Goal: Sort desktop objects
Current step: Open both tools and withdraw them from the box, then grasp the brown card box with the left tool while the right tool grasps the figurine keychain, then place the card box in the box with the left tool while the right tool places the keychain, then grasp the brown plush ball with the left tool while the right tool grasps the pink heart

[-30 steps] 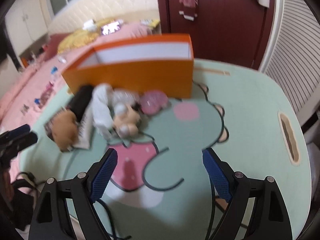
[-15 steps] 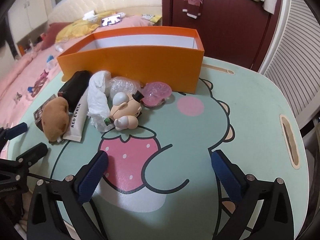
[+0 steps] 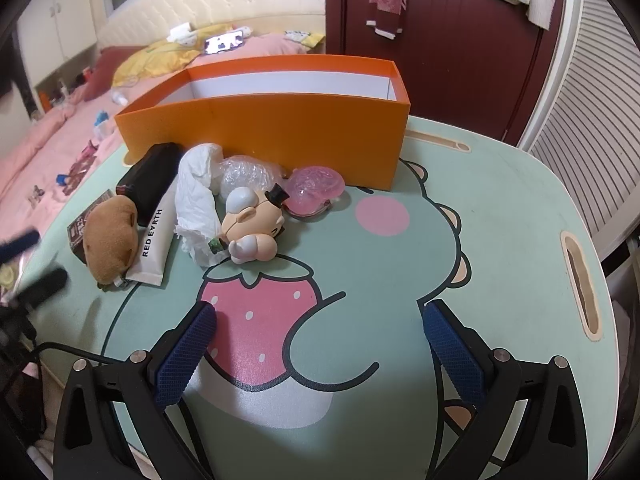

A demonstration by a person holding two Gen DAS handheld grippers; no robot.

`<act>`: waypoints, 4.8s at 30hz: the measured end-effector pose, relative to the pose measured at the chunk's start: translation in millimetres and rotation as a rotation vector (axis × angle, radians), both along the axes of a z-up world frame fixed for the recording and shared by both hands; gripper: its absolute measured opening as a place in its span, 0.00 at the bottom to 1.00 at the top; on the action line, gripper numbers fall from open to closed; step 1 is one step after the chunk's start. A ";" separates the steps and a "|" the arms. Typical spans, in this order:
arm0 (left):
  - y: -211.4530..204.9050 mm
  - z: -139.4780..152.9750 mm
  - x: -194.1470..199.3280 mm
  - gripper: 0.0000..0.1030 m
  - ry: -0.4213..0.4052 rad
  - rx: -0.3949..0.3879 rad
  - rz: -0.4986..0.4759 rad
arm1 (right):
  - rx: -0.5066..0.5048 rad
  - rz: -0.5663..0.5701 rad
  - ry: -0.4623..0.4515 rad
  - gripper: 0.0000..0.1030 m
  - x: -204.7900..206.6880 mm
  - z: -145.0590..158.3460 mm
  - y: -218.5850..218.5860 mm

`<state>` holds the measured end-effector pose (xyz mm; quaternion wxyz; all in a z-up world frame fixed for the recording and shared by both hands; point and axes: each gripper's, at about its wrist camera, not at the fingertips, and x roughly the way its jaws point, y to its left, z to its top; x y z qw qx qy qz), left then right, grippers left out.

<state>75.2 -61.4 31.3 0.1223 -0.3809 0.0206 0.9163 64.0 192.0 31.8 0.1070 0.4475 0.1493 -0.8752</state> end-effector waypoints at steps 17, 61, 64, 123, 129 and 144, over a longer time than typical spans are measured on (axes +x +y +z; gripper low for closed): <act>0.3 -20.1 -59.2 0.82 -0.201 0.055 -0.139 | -0.001 0.004 0.006 1.00 2.5 -2.3 -4.5; -1.1 -2.4 -42.2 0.21 -0.015 0.058 -0.095 | -0.035 0.101 -0.001 0.33 -36.9 1.4 -39.6; -1.0 1.3 -40.1 0.21 0.004 0.059 -0.093 | -0.088 0.095 -0.012 0.33 -35.9 5.9 -31.5; 30.5 35.9 -64.1 0.69 0.015 0.018 -0.124 | -0.212 0.100 0.151 0.61 -53.9 67.8 -16.3; 23.8 7.7 -32.2 0.69 -0.122 0.020 -0.091 | -0.155 0.051 0.089 0.64 -21.3 48.1 5.5; 64.0 -13.1 -33.8 0.69 -0.106 0.027 -0.146 | -0.073 0.051 0.017 0.81 -9.2 6.3 1.4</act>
